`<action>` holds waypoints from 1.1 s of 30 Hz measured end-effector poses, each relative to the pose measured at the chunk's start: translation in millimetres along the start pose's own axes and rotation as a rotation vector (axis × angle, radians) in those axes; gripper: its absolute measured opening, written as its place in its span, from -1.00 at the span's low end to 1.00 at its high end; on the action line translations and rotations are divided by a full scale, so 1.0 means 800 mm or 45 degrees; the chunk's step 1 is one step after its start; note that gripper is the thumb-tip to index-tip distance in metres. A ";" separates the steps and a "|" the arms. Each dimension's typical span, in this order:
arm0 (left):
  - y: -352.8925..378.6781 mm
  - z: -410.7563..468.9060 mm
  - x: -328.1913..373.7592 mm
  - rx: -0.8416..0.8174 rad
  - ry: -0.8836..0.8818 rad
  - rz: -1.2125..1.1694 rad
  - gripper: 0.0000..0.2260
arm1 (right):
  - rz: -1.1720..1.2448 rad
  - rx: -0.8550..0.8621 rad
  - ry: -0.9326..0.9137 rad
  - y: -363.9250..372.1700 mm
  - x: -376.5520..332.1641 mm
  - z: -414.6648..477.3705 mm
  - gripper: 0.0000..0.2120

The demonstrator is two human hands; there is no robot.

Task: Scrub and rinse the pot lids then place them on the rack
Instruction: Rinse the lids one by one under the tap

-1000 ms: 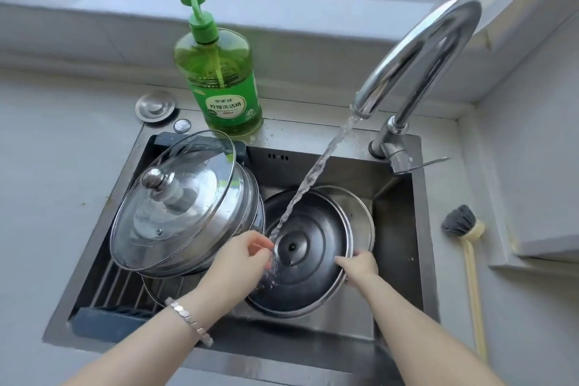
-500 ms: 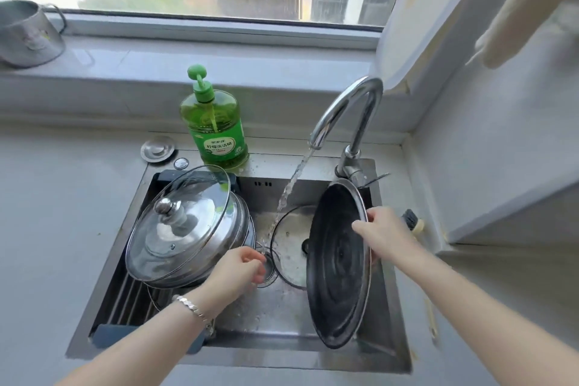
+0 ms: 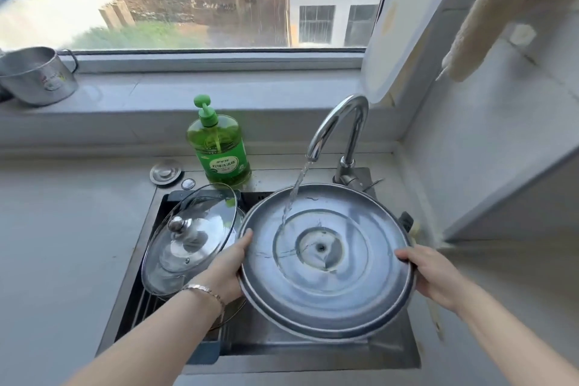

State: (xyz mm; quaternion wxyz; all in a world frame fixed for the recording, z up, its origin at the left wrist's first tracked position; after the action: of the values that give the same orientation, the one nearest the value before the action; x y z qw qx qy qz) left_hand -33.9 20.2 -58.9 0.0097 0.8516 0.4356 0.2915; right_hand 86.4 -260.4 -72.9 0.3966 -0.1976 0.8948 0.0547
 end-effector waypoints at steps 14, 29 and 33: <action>-0.025 0.002 0.028 0.158 0.392 -0.137 -0.65 | -1.882 -0.146 -1.099 0.242 -0.034 0.015 -0.12; -0.016 -0.004 0.033 0.173 0.392 -0.042 -0.71 | -1.835 -0.193 -1.225 0.267 -0.078 0.024 -0.07; -0.019 -0.006 0.039 0.201 0.379 -0.020 -0.64 | -1.872 -0.026 -1.079 0.271 -0.104 0.058 -0.30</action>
State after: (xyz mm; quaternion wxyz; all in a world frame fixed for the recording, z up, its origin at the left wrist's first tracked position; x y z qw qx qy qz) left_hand -33.2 52.1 -44.0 -0.1197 0.7938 0.4603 0.3790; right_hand 82.4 -24.0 -56.6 0.6312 -0.6954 0.3138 -0.1395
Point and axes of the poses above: each hand's wrist, its own z-axis towards the middle knuckle, its own y-axis out of the palm, x = y × z, the point moved 4 cm from there along z, towards the middle knuckle, and after that the axes turned 8 degrees about -z, right-handed, at the moved point
